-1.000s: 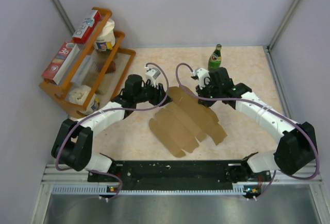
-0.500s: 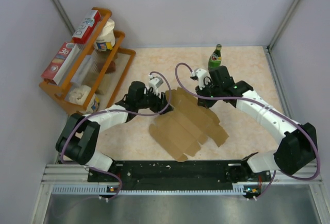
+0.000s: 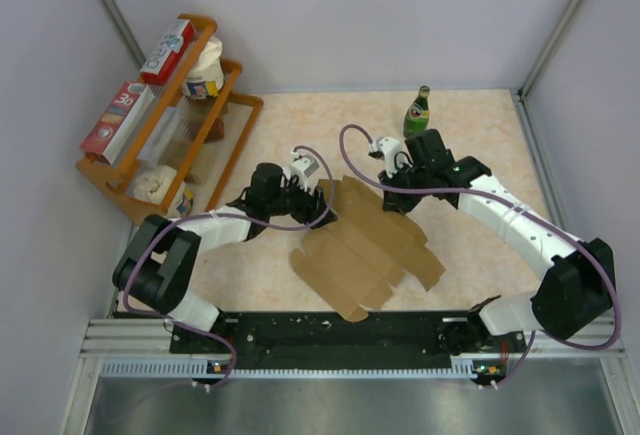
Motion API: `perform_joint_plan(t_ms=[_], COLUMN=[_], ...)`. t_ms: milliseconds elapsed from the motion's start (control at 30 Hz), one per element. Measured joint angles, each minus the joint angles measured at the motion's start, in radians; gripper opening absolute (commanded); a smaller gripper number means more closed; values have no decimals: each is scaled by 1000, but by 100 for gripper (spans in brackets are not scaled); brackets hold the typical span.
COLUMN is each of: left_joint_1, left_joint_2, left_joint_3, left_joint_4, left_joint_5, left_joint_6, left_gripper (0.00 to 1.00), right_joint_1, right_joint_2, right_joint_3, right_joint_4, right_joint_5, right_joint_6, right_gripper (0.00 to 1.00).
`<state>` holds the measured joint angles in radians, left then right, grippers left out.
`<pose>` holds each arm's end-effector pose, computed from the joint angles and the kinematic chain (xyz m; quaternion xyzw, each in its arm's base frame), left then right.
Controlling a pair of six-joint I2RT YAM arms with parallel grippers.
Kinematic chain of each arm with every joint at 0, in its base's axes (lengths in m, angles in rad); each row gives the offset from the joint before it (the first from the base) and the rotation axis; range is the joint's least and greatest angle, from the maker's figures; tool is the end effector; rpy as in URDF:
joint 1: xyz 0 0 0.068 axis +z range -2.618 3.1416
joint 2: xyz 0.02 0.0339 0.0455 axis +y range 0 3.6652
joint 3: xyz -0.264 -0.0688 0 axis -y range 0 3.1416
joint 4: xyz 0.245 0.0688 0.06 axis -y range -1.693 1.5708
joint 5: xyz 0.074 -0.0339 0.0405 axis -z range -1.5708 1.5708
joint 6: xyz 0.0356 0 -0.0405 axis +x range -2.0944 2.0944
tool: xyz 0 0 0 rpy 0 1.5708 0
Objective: Fold the paper box
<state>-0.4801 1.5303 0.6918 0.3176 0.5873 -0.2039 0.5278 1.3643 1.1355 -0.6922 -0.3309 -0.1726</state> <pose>0.2637 -0.1596 0.1836 0.2577 0.8005 -0.3969 0.3679 0.2389 0.1526 0.2890 -0.3701 0.8600 0.2092 0.2823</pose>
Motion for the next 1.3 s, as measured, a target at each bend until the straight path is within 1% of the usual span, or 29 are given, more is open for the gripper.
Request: perform_joint_plan(t_ms=[467,700,800,900,1167,1300], left_joint_1=[0,0,-1,-2,-19,-41], left_joint_2=[50,70,70,72,99,107], left_joint_3=[-2,-4,-11,-19,-26,-26], left_joint_4=[27,27,30,34,40,21], left_joint_5=[-1,6,21,35,51,43], left_joint_6=[45,50,50,49,47,51], left_gripper=[75,64,56,50,43,37], right_joint_1=[0,0,0,0,0,0], right_joint_2=[0,0,5,16,26,27], right_joint_3=[0,0,0,3,13,20], right_joint_4=[-13,-13,-13,-14,-16,-21], right_joint_5=[-45,-59,-60,-59,-59,-58], right_joint_6=[0,-1,-2,-2,-2,-2], right_gripper=[0,0,0,0,0,0])
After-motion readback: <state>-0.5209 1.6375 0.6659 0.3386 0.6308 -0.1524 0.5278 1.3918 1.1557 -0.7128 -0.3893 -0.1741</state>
